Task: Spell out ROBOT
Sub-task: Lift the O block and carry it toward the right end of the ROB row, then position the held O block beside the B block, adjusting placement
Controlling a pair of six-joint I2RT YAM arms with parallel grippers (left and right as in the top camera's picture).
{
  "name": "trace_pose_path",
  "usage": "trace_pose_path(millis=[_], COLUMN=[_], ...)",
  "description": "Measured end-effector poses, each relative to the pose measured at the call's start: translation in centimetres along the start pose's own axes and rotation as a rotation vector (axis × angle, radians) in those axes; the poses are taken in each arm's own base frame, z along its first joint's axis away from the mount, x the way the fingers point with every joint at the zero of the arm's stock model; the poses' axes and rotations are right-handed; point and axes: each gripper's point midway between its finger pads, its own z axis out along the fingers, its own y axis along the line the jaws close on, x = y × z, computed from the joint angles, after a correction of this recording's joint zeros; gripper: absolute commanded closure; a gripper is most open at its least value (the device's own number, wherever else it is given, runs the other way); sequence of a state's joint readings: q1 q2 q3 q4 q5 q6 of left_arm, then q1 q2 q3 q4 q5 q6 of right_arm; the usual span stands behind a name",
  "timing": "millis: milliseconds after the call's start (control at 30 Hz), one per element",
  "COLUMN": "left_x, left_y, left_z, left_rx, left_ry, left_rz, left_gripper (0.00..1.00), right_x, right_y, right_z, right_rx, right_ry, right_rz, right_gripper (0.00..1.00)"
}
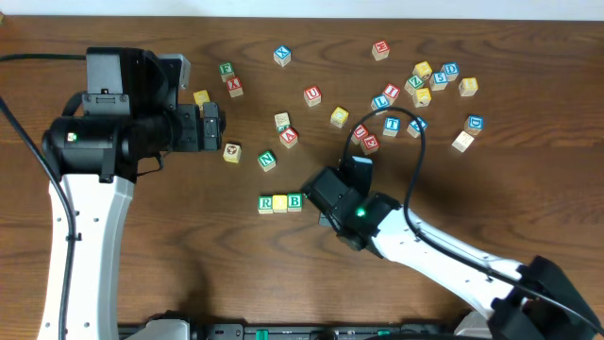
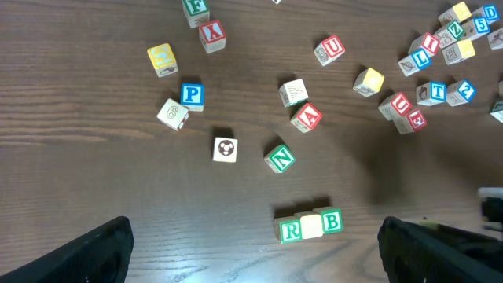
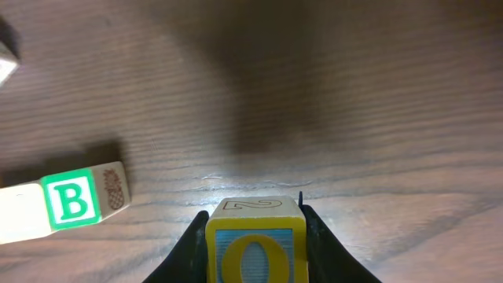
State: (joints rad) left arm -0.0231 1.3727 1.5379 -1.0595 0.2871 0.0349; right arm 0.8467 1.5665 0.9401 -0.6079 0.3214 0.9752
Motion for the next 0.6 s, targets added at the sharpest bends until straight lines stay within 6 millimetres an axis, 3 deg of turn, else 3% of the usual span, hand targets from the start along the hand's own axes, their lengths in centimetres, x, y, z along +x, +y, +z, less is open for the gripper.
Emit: trace_pose_path(millis=[333, 600], left_x=[0.0, 0.0], left_y=[0.0, 0.0], left_z=[0.0, 0.0], left_rx=[0.000, 0.000], left_ry=[0.000, 0.000], left_rz=[0.000, 0.000], left_gripper=[0.02, 0.02], right_x=[3.1, 2.3], right_y=[1.0, 2.2], right_z=[4.6, 4.7], right_rx=[0.044, -0.007], right_ry=[0.061, 0.035], right_rz=[0.000, 0.009], right_gripper=[0.99, 0.99])
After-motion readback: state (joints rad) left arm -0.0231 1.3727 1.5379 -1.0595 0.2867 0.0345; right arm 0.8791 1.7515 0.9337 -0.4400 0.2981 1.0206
